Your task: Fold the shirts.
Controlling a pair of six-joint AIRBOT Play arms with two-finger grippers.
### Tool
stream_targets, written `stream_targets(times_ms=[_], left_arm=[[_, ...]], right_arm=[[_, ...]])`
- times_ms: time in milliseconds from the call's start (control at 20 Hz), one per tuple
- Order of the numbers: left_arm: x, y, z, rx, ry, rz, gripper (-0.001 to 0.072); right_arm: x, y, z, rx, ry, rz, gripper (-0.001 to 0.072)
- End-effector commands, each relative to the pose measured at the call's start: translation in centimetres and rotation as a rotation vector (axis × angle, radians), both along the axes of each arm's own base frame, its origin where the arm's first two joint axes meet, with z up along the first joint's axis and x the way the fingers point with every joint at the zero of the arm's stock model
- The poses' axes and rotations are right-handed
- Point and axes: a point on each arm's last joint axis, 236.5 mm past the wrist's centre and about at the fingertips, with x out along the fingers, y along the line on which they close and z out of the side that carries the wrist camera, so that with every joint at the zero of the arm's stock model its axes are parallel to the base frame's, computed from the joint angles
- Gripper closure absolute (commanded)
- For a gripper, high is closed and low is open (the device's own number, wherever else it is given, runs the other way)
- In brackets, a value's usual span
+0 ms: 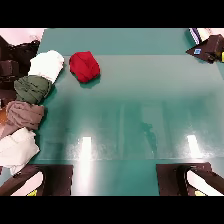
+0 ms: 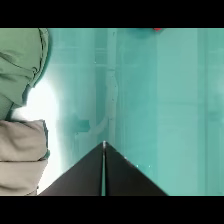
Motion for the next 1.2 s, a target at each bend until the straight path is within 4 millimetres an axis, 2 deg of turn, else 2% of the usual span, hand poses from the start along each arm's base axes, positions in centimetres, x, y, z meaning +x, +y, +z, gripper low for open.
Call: stream_targets(times_ms=[0, 550, 750, 900, 1000, 1050, 1150], left_arm=[[0.0, 0.0, 0.0, 0.000, -0.001, 0.001, 0.0683], [0.0, 0.0, 0.1, 0.004, -0.004, -0.004, 0.0682], [3.4, 0.4, 3.0, -0.015, -0.189, 0.043, 0.0682], [5.0, -1.5, 4.6, -0.112, -0.275, 0.020, 0.0664], [6.9, -2.5, 3.6, -0.200, -0.283, 0.028, 0.0220], [8.2, -3.0, 2.3, -0.260, -0.273, 0.039, 0.0176], [11.0, -3.6, -1.8, -0.350, -0.205, 0.071, 0.0177]], right_arm=[[0.0, 0.0, 0.0, 0.001, 0.000, 0.001, 0.0693], [0.0, 0.0, 0.0, 0.001, 0.000, 0.001, 0.0693], [0.2, 0.0, 0.2, 0.003, -0.009, -0.005, 0.0693], [1.4, -0.4, 1.4, 0.023, -0.070, -0.044, 0.0693], [1.9, -0.6, 1.8, 0.028, -0.093, -0.061, 0.0693], [2.1, -0.7, 2.1, 0.031, -0.107, -0.071, 0.0693], [2.3, -0.8, 2.3, 0.032, -0.114, -0.075, 0.0693]])
